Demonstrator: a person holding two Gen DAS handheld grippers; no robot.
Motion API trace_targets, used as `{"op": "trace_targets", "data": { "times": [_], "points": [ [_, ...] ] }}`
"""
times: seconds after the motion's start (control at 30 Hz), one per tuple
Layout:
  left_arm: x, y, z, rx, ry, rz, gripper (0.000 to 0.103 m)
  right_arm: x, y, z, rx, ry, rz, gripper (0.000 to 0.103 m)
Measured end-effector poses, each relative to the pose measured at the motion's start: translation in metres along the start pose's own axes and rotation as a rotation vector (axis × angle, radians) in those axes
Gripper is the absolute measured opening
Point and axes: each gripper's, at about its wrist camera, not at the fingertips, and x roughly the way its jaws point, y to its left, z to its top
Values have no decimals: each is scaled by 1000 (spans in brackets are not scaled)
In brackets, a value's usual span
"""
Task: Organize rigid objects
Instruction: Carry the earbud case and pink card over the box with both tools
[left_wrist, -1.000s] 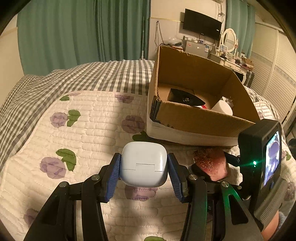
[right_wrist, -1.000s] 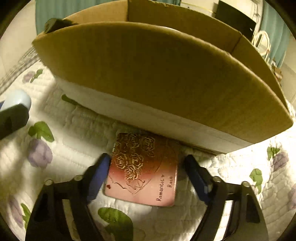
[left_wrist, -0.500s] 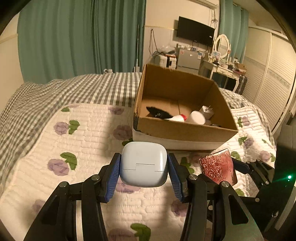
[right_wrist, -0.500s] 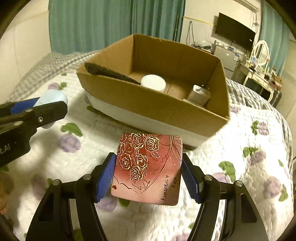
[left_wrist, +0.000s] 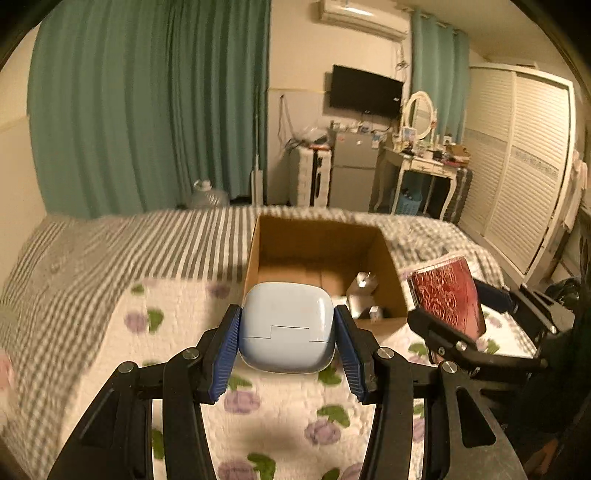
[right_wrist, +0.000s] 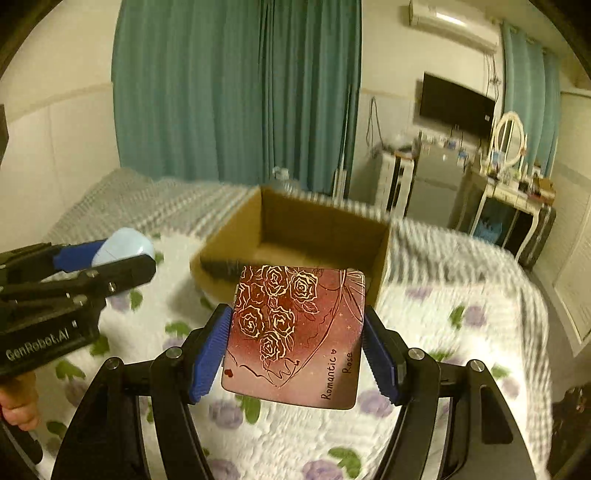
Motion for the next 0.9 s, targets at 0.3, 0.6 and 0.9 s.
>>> {"op": "trace_targets", "data": {
  "times": [0.3,0.6,0.9],
  "points": [
    [32,-2,67,48,-59,3,51,-1,-20,68,4,-103,-2,69],
    [115,2,93,129,-68,-1,51,61,-45,113,30,-114,-22,69],
    [188,0,53,150,24,-32,51,140,-63,89,80,-15,-14,69]
  ]
}}
